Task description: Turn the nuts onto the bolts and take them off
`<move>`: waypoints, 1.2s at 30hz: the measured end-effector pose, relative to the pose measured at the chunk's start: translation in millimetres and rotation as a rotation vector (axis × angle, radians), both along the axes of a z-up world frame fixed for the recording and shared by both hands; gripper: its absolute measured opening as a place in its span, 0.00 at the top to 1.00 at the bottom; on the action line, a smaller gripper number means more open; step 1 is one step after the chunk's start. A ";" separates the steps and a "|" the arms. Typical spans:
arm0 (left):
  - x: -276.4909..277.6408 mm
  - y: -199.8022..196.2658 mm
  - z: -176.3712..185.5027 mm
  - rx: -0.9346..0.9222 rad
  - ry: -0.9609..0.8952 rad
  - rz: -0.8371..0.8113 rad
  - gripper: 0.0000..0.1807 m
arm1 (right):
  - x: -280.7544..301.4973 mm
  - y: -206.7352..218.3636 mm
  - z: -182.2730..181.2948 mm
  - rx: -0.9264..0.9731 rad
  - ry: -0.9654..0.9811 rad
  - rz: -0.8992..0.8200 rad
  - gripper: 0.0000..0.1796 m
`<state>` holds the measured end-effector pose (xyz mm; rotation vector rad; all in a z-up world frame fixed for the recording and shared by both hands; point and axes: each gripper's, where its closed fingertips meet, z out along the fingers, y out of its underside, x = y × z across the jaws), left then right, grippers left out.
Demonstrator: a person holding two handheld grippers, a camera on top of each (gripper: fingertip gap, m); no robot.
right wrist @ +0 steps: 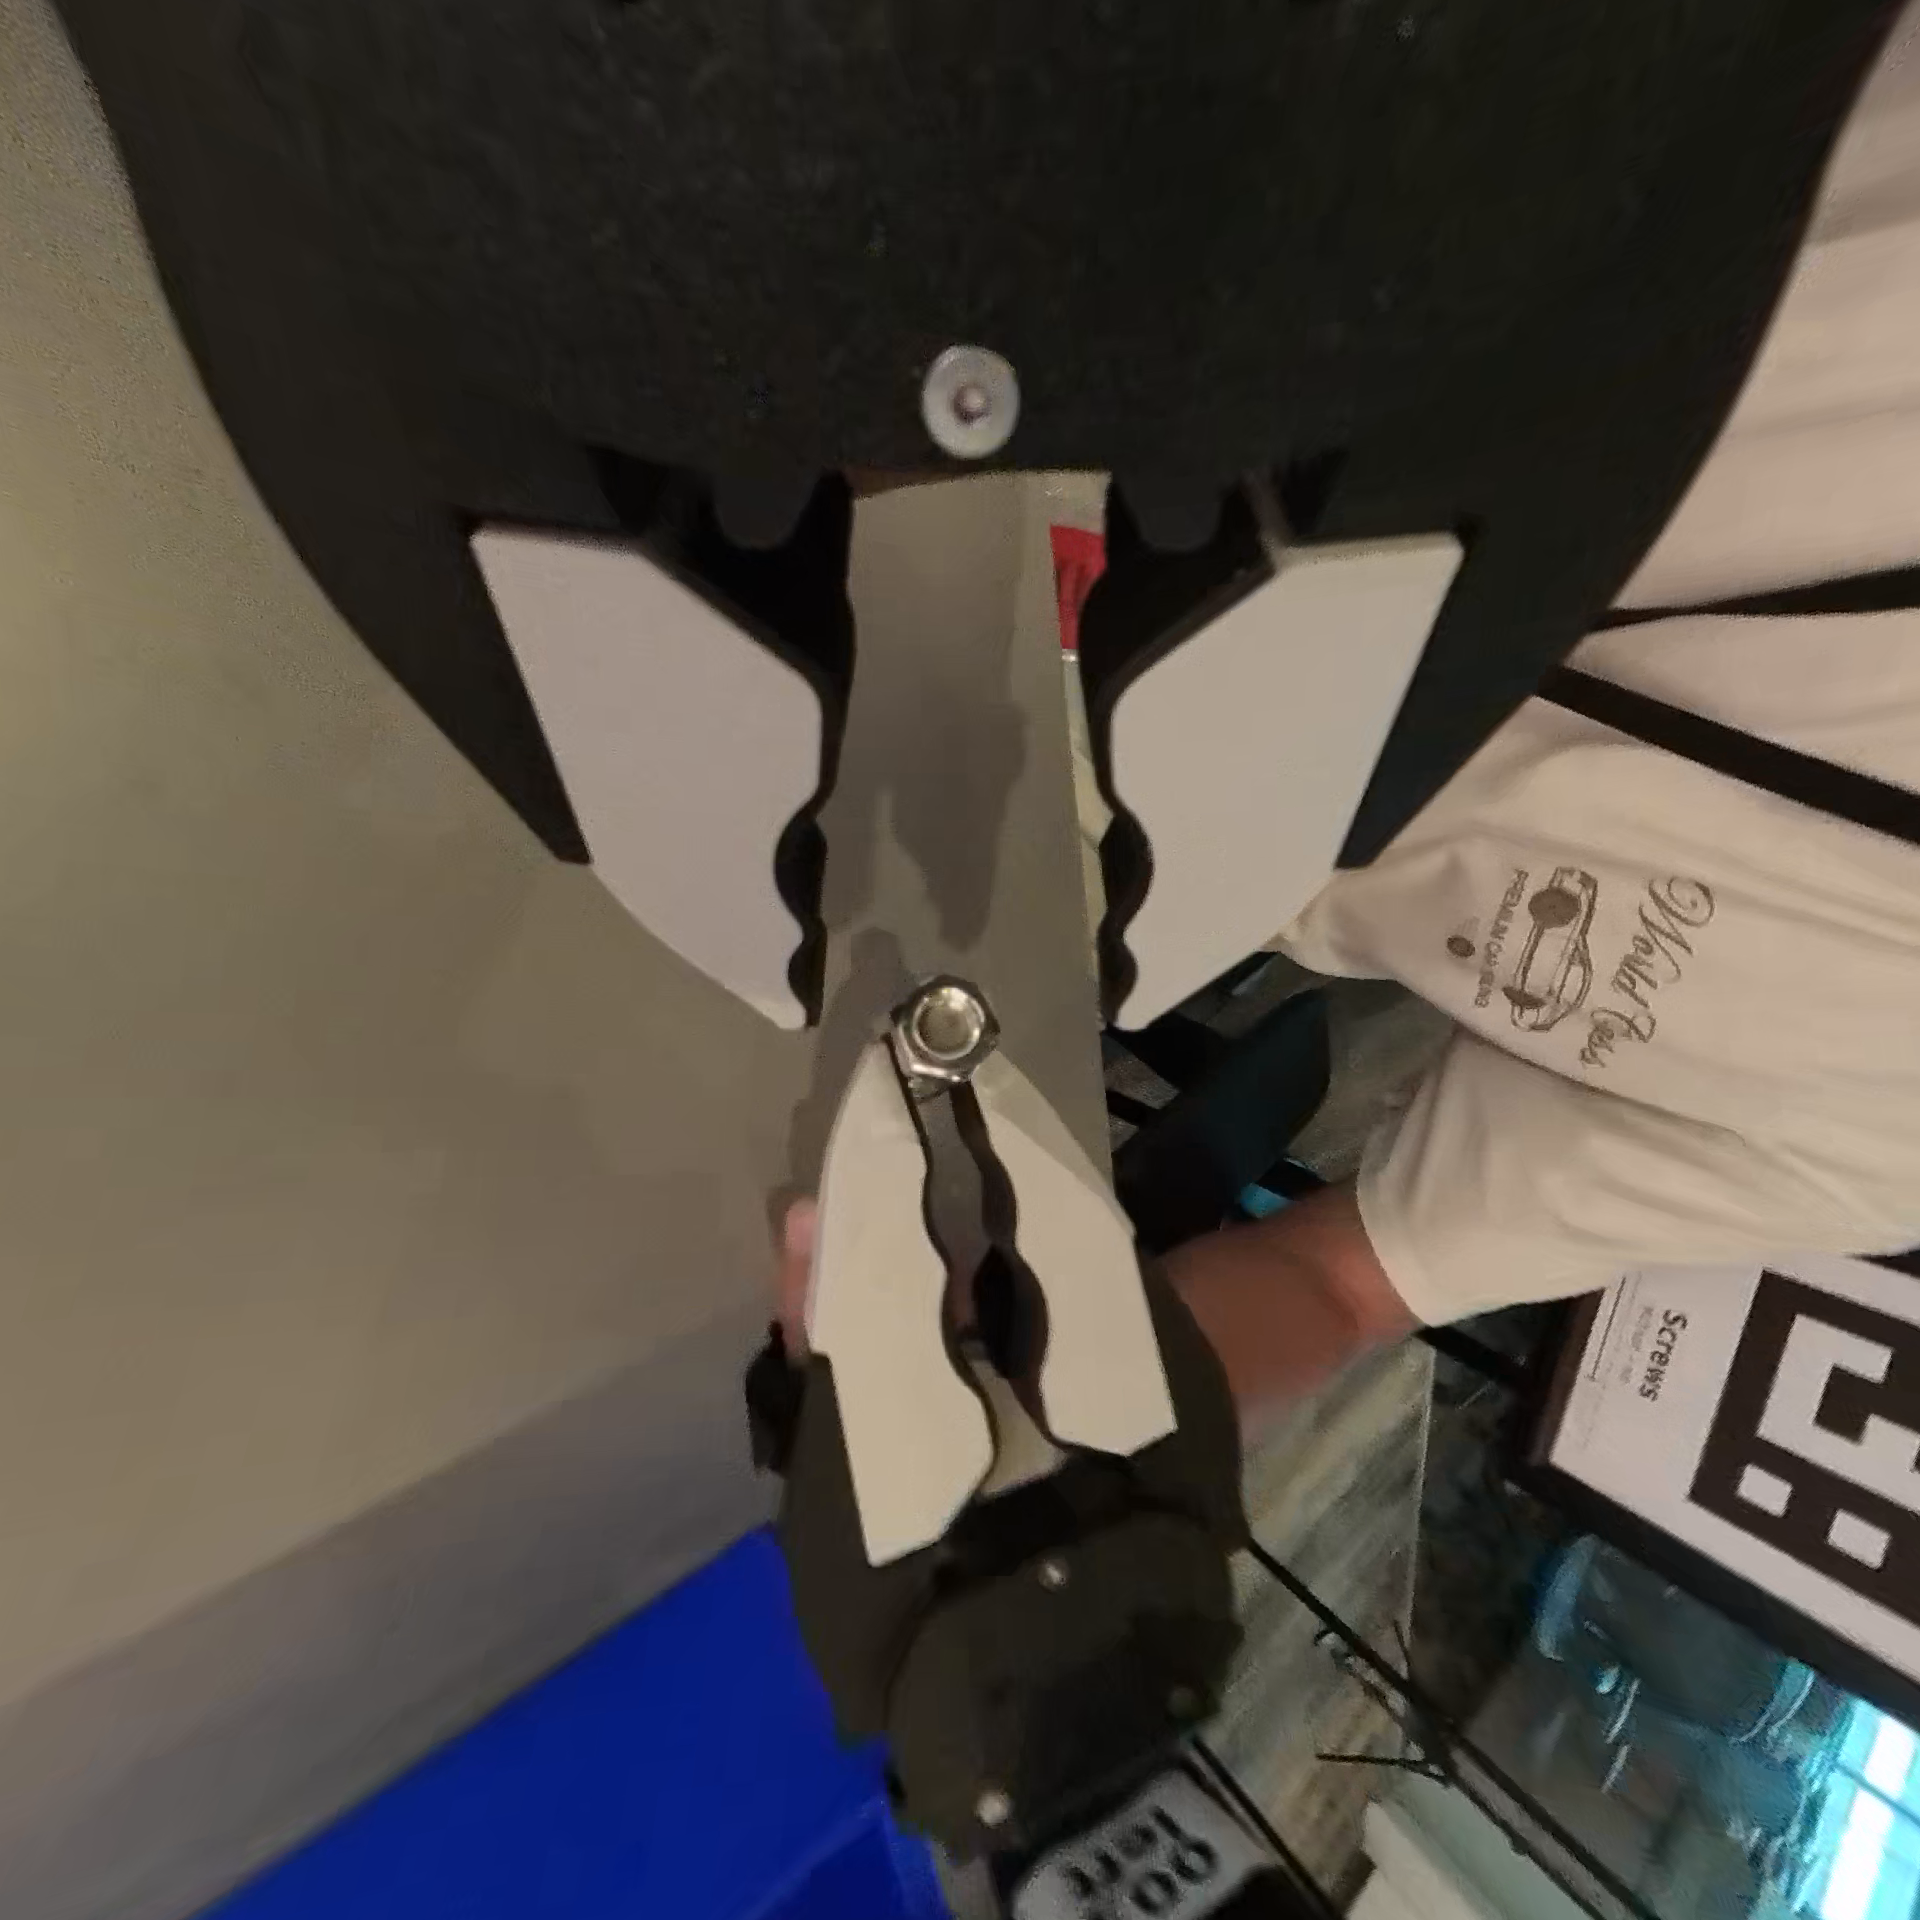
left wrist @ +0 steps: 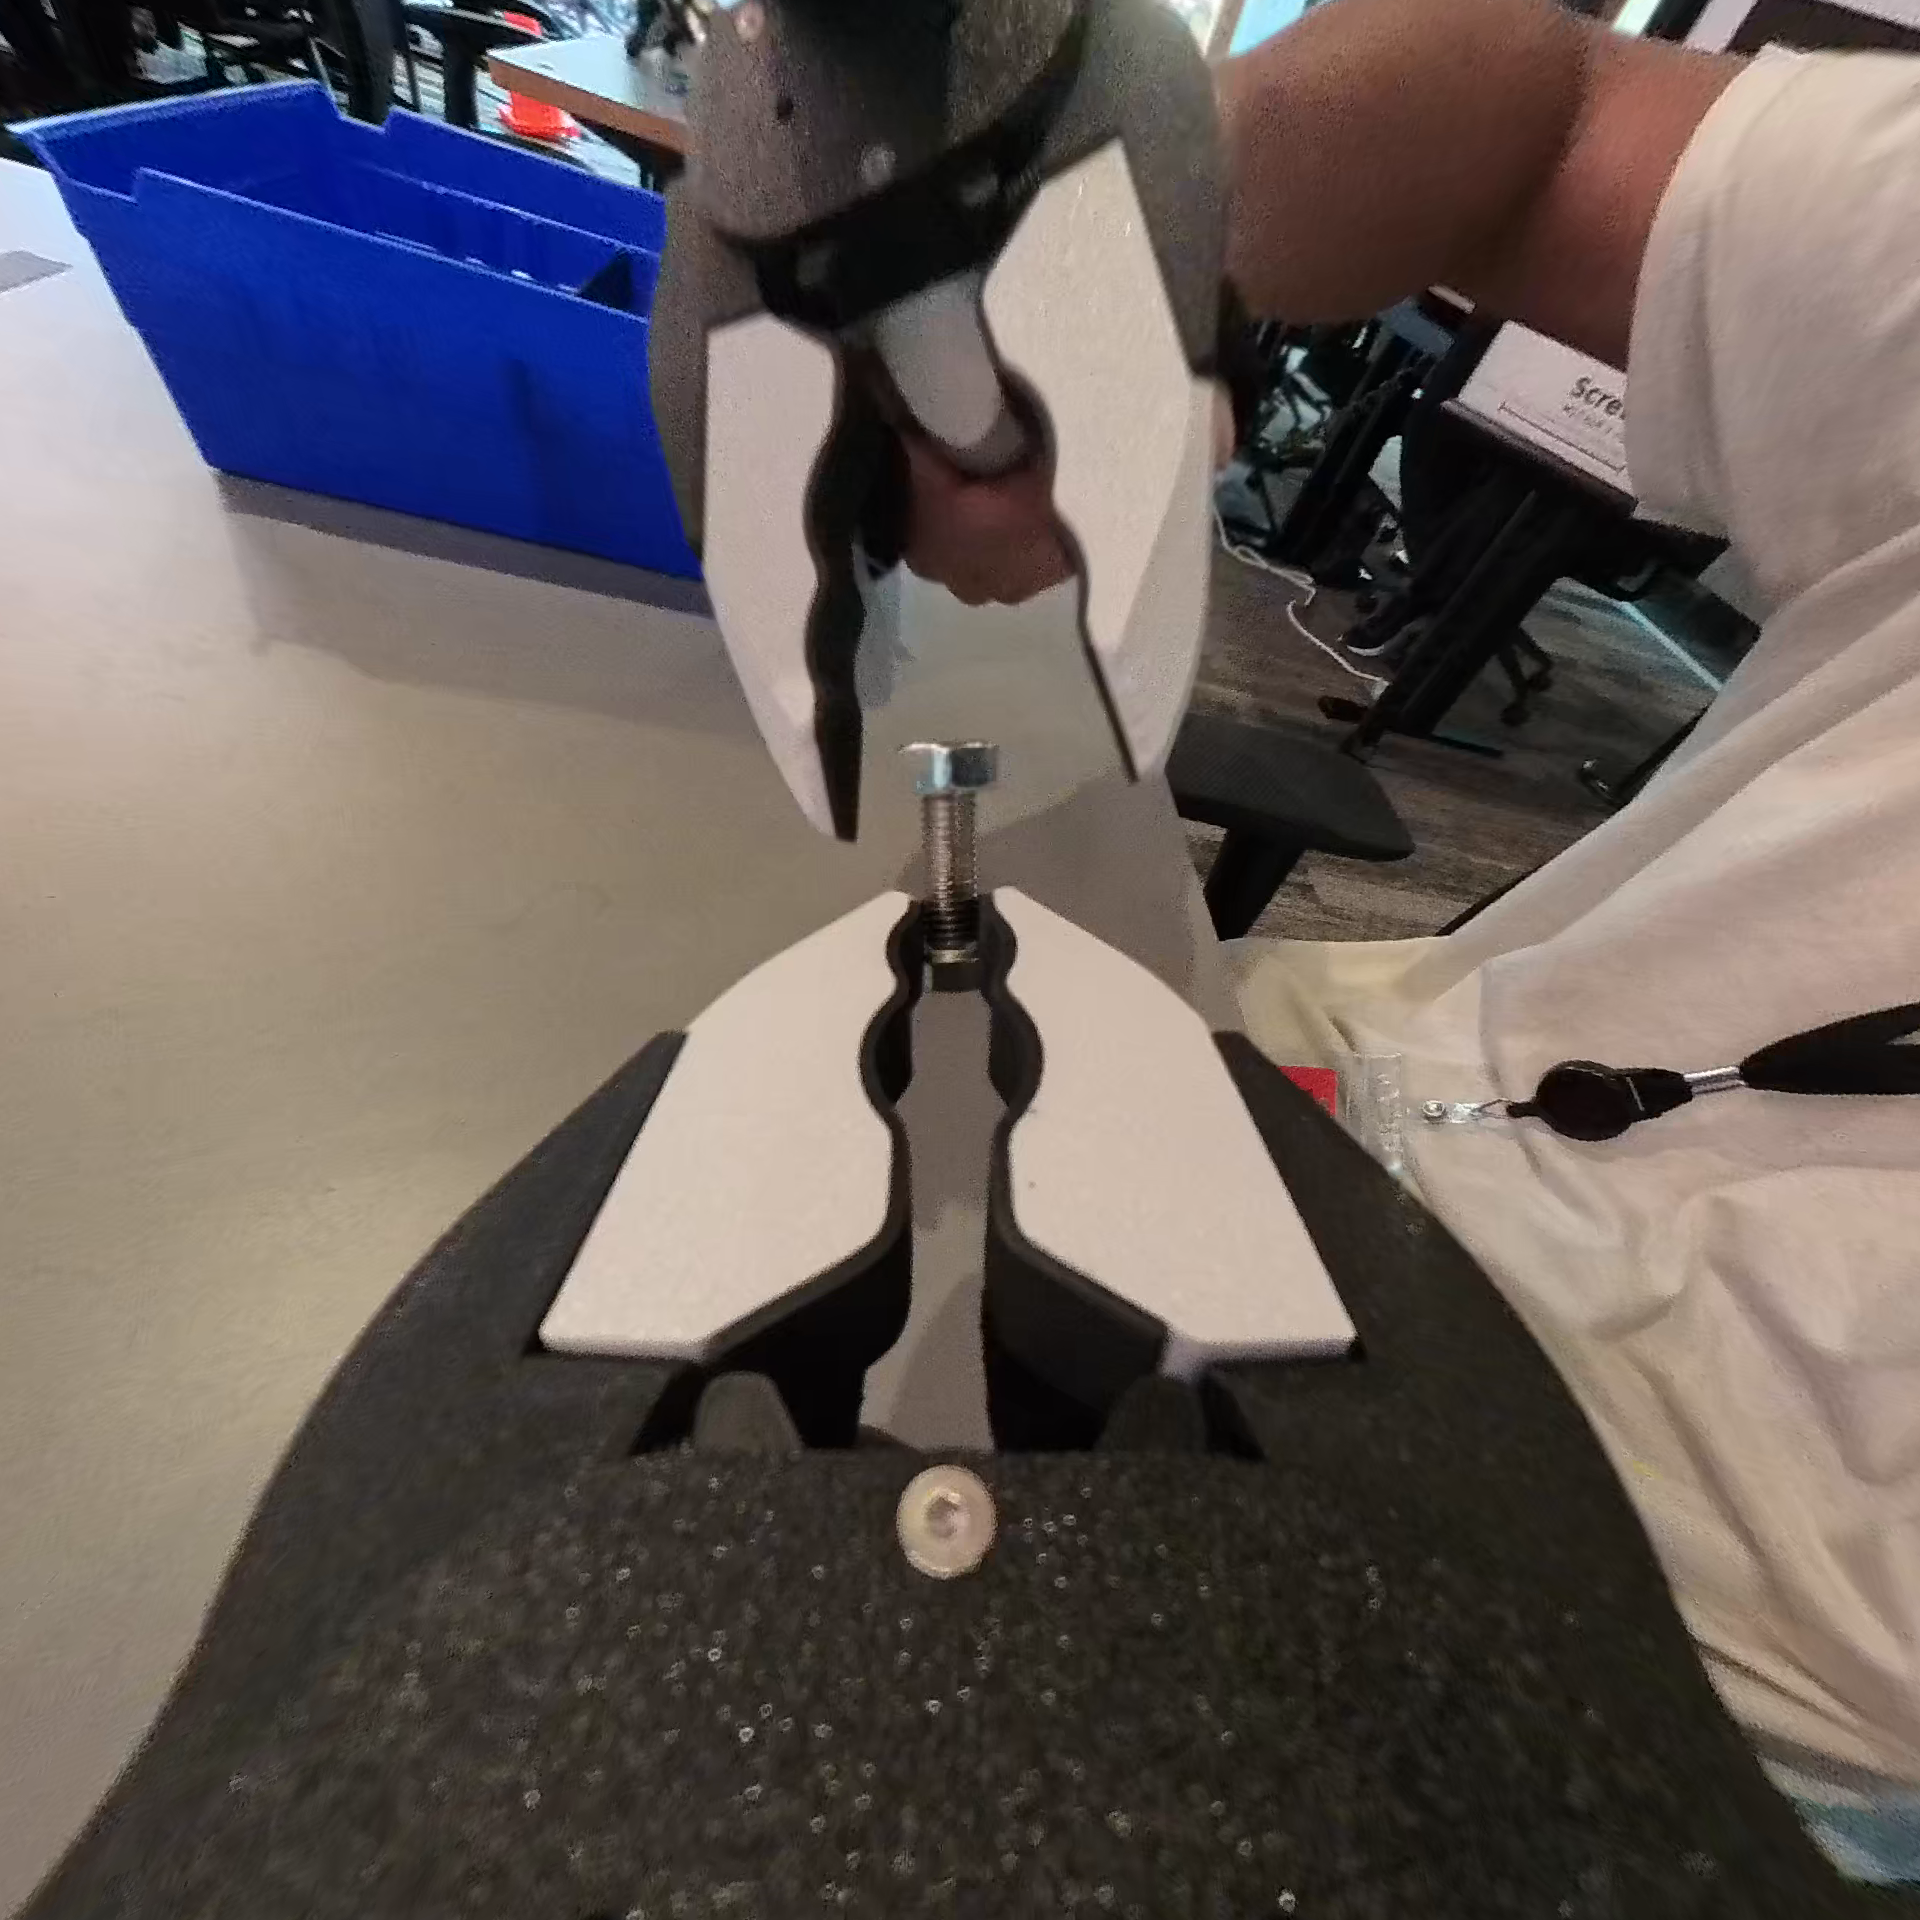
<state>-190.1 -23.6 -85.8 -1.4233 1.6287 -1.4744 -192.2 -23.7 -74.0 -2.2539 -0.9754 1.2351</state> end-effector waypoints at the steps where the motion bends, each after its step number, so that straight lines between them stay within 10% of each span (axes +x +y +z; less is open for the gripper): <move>1: -0.5 0.0 -0.3 -0.001 0.005 -0.002 0.95 | -2.7 -0.5 -1.3 -0.015 0.003 -0.013 0.74; 16: -4.9 6.8 -5.2 0.035 0.029 0.030 0.95 | -2.6 10.9 -3.2 0.064 -0.106 -0.060 0.89; 27: -7.9 -15.5 -7.0 -0.030 0.044 -0.100 0.94 | -1.7 -11.1 -6.0 0.898 -0.502 0.609 0.90; 36: -16.3 -27.9 -4.0 -0.075 0.043 -0.190 0.95 | -3.1 -19.9 -6.8 1.005 -0.484 0.746 0.90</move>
